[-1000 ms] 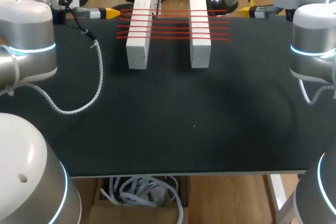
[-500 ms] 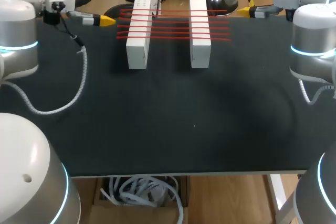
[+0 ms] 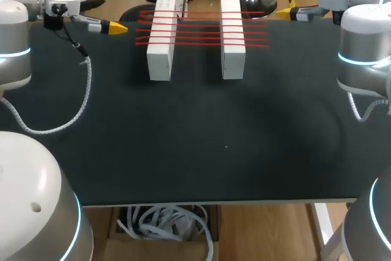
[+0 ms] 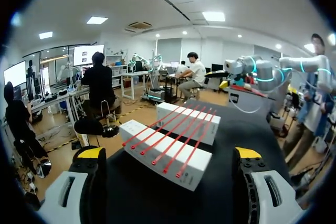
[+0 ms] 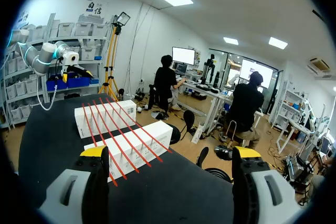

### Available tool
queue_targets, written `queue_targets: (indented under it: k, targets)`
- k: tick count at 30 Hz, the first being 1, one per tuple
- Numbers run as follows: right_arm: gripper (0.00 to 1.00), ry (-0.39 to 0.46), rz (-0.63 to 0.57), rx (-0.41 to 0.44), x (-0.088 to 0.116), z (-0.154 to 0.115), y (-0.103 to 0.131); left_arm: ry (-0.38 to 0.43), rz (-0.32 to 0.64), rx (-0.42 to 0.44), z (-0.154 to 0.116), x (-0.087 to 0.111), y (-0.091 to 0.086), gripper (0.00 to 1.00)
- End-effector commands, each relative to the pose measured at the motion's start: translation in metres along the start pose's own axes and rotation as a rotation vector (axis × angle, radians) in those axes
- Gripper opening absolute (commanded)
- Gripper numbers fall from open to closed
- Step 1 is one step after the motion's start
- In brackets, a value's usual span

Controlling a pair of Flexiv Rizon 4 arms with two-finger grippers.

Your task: Grab the tape and strap the tape.

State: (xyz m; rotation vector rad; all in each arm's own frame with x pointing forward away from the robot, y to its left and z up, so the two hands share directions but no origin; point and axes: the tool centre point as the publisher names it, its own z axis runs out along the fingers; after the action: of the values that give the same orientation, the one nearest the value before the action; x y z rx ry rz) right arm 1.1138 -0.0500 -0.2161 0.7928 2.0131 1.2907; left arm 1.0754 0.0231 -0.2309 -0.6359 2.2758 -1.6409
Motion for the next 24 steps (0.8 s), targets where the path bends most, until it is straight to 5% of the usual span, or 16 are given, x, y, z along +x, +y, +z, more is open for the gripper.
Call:
queue_targets:
  k: [1, 13, 24]
  targets:
    - [1.00, 0.000, 0.000, 0.000, 0.000, 0.000, 0.000, 0.002, 0.000, 0.001, 0.000, -0.001, 0.001, 1.00]
    - [1.00, 0.000, 0.000, 0.000, 0.000, 0.000, 0.000, 0.027, 0.057, 0.021, 0.019, -0.016, -0.012, 1.00]
    - [1.00, 0.000, 0.000, 0.000, 0.000, 0.000, 0.000, 0.151, 0.175, 0.052, 0.019, 0.001, -0.005, 1.00]
